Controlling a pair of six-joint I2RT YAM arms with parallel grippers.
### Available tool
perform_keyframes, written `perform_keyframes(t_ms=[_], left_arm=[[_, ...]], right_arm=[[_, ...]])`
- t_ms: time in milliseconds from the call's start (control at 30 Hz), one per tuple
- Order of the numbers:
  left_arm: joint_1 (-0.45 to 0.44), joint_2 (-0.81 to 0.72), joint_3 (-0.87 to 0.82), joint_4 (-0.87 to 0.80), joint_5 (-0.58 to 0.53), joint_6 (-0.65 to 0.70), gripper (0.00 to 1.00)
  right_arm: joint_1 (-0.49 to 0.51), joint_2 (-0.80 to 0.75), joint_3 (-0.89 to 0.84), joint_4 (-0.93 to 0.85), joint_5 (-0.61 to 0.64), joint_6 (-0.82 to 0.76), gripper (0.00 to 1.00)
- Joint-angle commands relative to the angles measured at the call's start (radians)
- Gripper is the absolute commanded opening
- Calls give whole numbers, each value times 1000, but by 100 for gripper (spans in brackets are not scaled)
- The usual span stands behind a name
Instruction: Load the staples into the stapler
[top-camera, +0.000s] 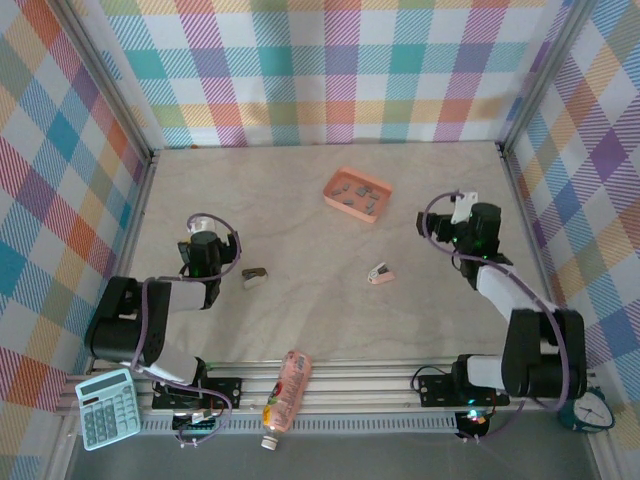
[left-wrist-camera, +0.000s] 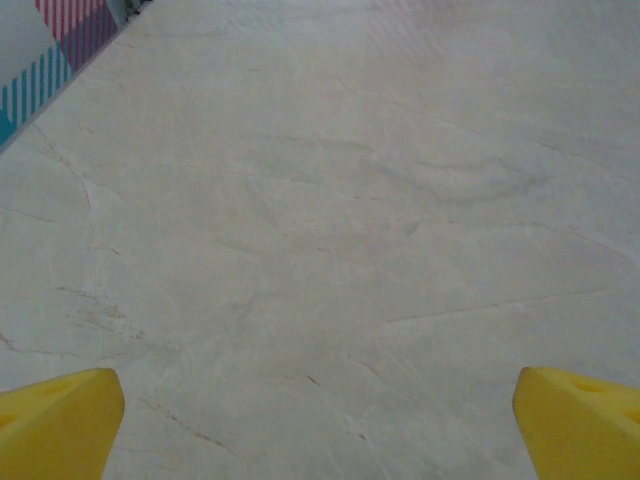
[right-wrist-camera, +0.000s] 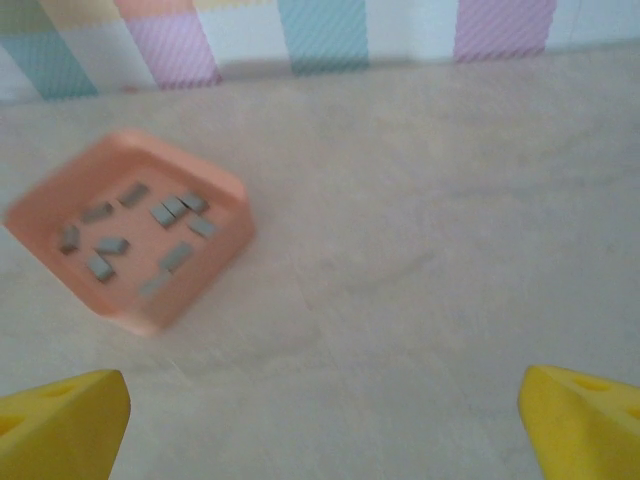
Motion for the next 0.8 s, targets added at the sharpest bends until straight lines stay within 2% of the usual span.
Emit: perform_keyframes(t_ms=[0,100,133,167,233,400,600,767], left_arm=[[-11,-104,150,-312,-4,-4,100],[-11,-130,261,-527,79,-36,100],[-14,-135,299,-598,124,-41,100],[-19,-134,335,-658,155,-44,100],[-36,-129,398,-784,182,-71,97],[-82,-102,527,-1052,214,-164,94],[-110,-114,554,-1128,248,-244,94],[-133,-135,531,-1107,268,-267,94]], right_arm=[[3,-72,109,-414,-85,64,99],[3,-124,165,-587,-109,168,99],[4,-139,175,-640,-103,245,99],[5,-146,187,-700,-129,315,99],[39,-131,231,-832,-182,359,99],[213,-71,314,-1077,-47,534,99],[358,69,368,-1157,7,674,99],[423,189,396,-1128,17,756,86]])
